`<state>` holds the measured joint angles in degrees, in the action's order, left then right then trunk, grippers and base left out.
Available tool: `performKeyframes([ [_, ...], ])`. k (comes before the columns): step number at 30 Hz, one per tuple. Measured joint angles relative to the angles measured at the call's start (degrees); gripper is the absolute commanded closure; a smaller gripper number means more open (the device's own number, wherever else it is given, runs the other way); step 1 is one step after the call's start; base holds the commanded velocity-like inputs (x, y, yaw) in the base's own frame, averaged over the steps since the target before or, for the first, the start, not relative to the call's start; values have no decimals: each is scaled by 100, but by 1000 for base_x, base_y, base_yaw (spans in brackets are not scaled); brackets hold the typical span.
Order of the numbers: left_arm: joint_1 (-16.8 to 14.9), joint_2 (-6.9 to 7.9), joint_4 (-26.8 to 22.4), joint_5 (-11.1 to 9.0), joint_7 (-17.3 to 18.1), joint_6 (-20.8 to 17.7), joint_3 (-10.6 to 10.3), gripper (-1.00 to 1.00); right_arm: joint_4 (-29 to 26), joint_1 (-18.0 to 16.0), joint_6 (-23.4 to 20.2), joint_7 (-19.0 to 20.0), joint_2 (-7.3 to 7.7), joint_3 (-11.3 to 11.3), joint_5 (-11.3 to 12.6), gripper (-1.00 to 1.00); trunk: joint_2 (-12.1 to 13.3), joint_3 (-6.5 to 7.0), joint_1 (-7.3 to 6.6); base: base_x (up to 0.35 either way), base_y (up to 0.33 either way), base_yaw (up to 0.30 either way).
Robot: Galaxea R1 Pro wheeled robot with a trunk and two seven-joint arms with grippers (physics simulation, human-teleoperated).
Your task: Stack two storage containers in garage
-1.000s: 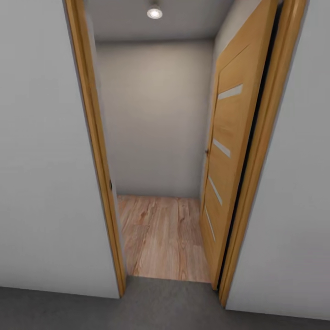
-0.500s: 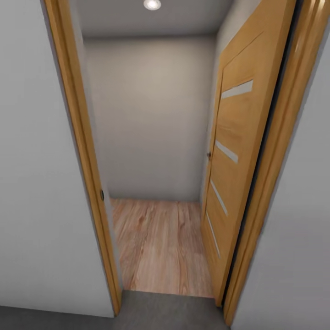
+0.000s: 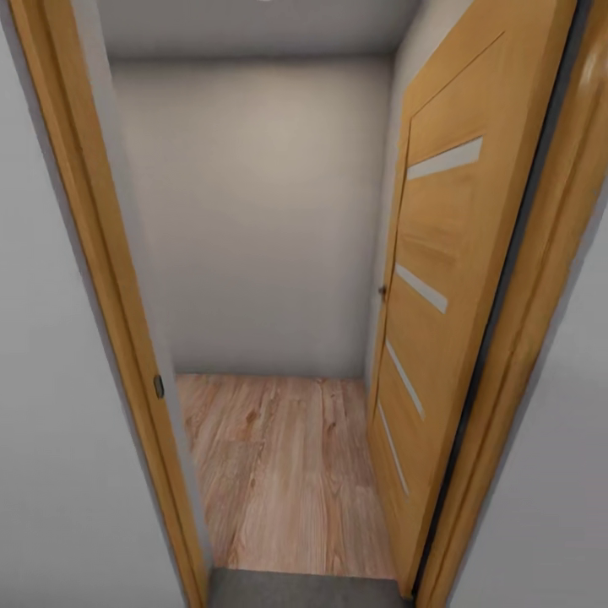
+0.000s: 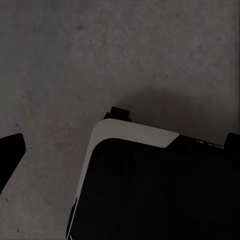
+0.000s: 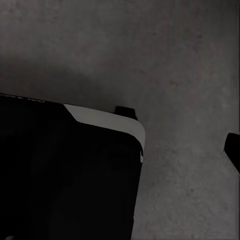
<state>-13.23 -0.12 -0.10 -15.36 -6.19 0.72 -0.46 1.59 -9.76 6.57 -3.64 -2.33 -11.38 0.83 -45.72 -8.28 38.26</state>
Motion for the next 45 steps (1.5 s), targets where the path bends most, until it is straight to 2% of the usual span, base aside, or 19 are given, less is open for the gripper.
performKeyframes([
  [22, 0, -13, 0, 10, 2, 0, 0, -100, 0, 0, -8, 0, 7, -16, -19, -100, 0, 0, 0, 323, -1, 0],
  [34, 0, -7, 0, 15, 3, 7, 0, -100, 0, 0, 0, -1, 7, -18, -19, -100, 0, 0, 0, 299, -114, 0],
  [45, 0, -4, -3, 25, 1, 31, -1, -100, 0, 0, 0, 0, 7, -15, -19, -100, 1, 0, 3, 85, -16, 0],
])
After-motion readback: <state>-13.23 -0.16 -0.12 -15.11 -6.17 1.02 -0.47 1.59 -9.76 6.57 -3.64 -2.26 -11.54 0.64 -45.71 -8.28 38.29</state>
